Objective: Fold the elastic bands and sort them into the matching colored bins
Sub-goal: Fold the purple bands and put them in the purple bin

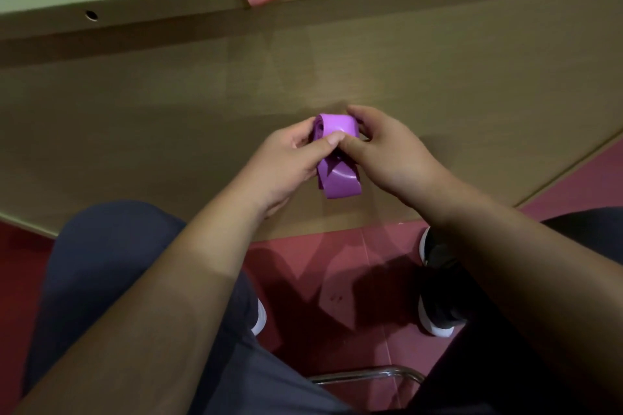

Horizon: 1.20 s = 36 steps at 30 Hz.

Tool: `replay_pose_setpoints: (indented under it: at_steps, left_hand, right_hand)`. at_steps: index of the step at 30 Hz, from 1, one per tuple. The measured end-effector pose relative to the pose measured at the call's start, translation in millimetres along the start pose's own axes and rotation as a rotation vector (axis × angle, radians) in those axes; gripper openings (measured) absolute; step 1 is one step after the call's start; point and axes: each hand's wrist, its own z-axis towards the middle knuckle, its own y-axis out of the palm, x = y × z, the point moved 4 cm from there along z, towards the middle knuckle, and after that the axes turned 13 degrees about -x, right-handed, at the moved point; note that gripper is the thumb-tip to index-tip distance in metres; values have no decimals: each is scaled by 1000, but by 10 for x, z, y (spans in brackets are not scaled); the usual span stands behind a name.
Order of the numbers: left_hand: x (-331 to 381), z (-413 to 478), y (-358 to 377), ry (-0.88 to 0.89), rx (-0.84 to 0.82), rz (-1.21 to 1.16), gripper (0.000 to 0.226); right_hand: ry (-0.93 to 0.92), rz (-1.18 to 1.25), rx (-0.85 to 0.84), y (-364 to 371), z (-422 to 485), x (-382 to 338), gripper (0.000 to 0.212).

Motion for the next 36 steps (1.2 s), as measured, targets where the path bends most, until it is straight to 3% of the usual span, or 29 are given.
replay_pose_setpoints:
  at_steps: [5,8,11,19,23,28,33,36]
  left_hand:
    - [-32,-3,-109,-51,15,-6,37]
    - [5,0,-183,-33,60,-33,44]
    - [49,3,-201,-6,33,-54,51]
    - [112,-79,-150,-23,-118,-213,46]
    - [158,-178,-87,-18,-66,-127,47]
    - [315,-293,-33,113,-25,-177,59]
    - [700,-399,85,228,-31,-169,50]
    - [985,-432,160,285,-19,-50,54]
  right_hand:
    - [-25,246,36,-23,44,86,64]
    - [-7,512,-74,-9,83,99,66]
    - [-22,637,-219,-51,77,31,48]
    - [-146,393,-100,-228,-68,-82,51]
    - [-207,247,-74,-244,-188,-183,55]
    - [-254,323,-108,-320,-352,-361,53]
    - [-227,301,-35,-559,-559,-662,39]
    - [-249,284,-24,-700,-714,-845,37]
